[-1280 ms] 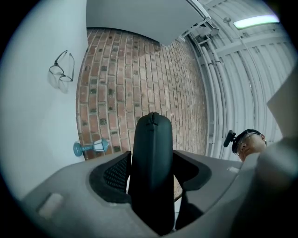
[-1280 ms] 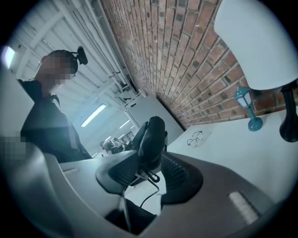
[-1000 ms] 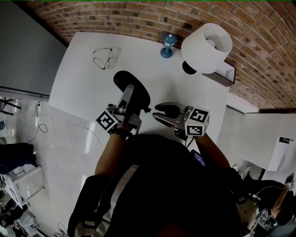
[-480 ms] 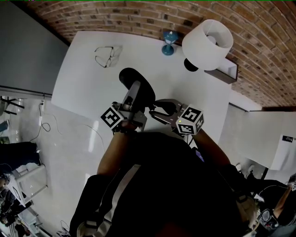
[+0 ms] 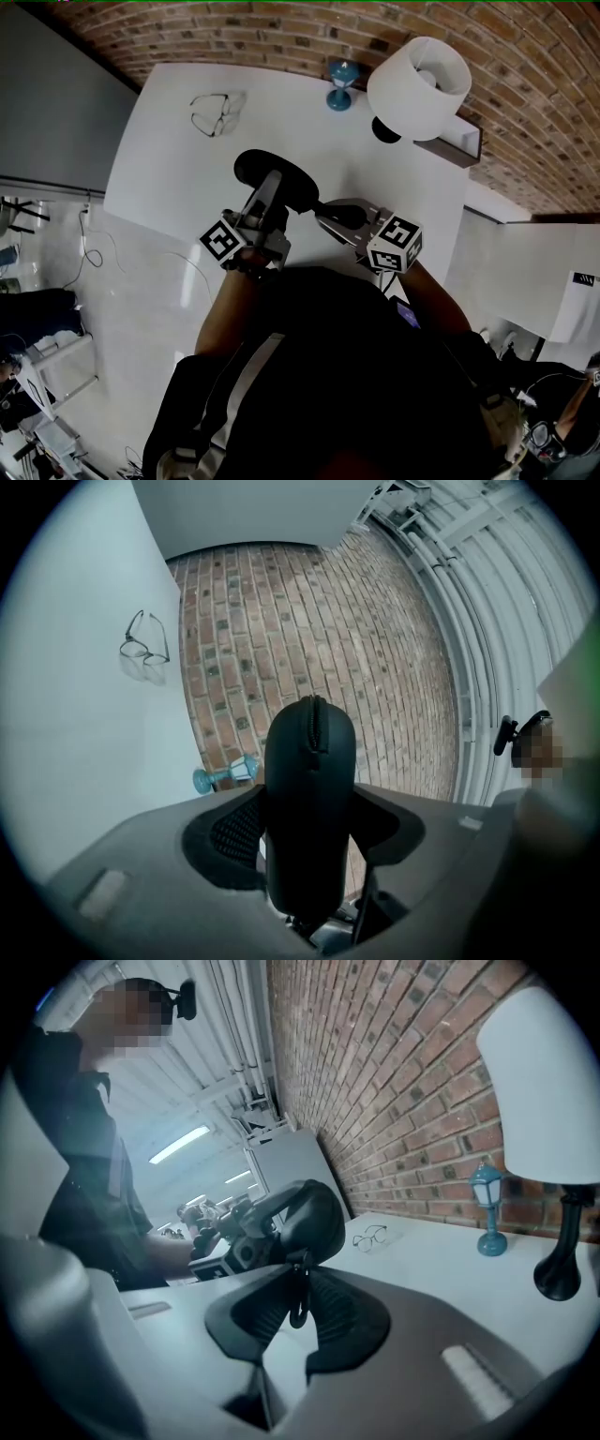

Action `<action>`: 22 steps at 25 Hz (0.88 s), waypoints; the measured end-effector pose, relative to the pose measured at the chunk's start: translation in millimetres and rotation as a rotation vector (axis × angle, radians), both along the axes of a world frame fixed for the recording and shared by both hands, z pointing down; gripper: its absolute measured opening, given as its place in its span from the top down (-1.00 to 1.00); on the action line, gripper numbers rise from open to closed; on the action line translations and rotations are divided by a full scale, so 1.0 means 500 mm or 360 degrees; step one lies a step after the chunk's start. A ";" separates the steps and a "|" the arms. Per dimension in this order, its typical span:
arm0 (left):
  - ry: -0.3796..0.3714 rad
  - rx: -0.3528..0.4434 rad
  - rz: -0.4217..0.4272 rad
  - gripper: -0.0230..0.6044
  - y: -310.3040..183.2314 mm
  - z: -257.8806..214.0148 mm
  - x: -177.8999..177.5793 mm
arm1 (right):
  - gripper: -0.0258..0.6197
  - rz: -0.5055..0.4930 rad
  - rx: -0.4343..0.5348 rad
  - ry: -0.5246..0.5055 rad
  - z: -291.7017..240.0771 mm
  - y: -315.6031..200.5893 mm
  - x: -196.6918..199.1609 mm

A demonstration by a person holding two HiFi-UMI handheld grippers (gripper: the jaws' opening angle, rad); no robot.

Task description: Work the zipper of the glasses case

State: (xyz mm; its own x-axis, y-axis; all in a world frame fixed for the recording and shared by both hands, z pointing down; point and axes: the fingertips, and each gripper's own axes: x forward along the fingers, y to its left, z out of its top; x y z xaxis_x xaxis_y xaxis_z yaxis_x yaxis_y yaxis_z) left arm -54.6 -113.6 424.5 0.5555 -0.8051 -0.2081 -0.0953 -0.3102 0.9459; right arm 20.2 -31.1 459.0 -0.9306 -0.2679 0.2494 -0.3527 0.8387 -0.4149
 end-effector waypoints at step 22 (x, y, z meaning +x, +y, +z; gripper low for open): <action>0.0128 -0.0189 -0.0087 0.18 0.008 0.041 -0.009 | 0.54 0.0254 0.0009 0.0078 0.016 -0.053 0.049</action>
